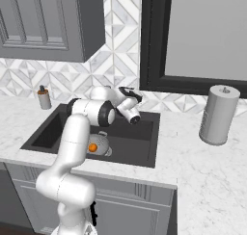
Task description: Put the colander in the sink, put the tangerine in the colander, and turn on the sink faucet and pour water over the colander.
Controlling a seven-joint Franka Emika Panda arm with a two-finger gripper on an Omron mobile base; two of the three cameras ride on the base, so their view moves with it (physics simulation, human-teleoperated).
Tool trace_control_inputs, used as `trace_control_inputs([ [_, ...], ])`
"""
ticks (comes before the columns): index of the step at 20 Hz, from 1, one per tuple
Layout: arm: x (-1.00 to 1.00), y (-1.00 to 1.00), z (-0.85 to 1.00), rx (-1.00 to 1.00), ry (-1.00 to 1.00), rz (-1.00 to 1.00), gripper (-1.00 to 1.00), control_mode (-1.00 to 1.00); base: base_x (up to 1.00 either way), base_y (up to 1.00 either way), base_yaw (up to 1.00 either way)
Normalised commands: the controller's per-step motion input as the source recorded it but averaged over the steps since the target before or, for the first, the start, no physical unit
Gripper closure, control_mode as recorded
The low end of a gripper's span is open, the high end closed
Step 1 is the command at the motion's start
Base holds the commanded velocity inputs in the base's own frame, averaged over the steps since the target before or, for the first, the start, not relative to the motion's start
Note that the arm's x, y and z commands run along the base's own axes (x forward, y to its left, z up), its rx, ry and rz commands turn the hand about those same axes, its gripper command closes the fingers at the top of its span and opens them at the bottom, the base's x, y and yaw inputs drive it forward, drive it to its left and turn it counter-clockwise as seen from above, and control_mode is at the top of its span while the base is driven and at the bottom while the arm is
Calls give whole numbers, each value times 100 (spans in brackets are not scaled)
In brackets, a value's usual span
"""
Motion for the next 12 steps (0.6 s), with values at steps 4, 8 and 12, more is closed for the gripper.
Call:
trace_control_inputs([
  [4,42,-100,-1,18,0,-14,100,-100,0,0,0],
  [8,47,-100,-16,11,4,-15,100,-100,0,0,0],
  [12,46,-100,-27,7,9,-15,100,-100,0,0,0],
])
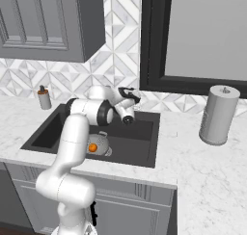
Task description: Put the colander in the sink, put the tangerine in the colander, and turn on the sink faucet and pour water over the colander.
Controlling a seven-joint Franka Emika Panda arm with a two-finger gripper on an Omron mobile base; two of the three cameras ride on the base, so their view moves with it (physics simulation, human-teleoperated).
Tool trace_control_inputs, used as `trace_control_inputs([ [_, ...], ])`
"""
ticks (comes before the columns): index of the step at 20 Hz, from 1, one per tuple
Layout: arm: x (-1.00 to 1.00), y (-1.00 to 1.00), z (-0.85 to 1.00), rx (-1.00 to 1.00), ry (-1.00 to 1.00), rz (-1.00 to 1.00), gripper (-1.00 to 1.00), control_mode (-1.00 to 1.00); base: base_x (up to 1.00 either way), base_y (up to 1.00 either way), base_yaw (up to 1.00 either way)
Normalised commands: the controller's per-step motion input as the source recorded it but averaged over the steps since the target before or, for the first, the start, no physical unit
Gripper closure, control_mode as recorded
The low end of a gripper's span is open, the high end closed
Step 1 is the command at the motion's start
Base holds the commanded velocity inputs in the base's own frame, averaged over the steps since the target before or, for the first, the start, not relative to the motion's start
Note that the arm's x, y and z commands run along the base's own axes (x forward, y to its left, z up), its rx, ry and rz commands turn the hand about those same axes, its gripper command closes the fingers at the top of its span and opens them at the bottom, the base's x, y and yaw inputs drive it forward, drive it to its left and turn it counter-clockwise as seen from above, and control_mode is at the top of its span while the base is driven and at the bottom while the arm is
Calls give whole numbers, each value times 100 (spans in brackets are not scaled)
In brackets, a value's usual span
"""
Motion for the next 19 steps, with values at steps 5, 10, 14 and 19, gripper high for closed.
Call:
trace_control_inputs([
  [5,43,-100,-36,11,10,-11,100,-100,0,0,0],
  [10,34,-100,-30,15,8,-8,100,-100,0,0,0],
  [14,0,-100,48,38,0,0,100,-100,0,0,0],
  [19,-7,-100,83,42,0,0,100,-100,0,0,0],
])
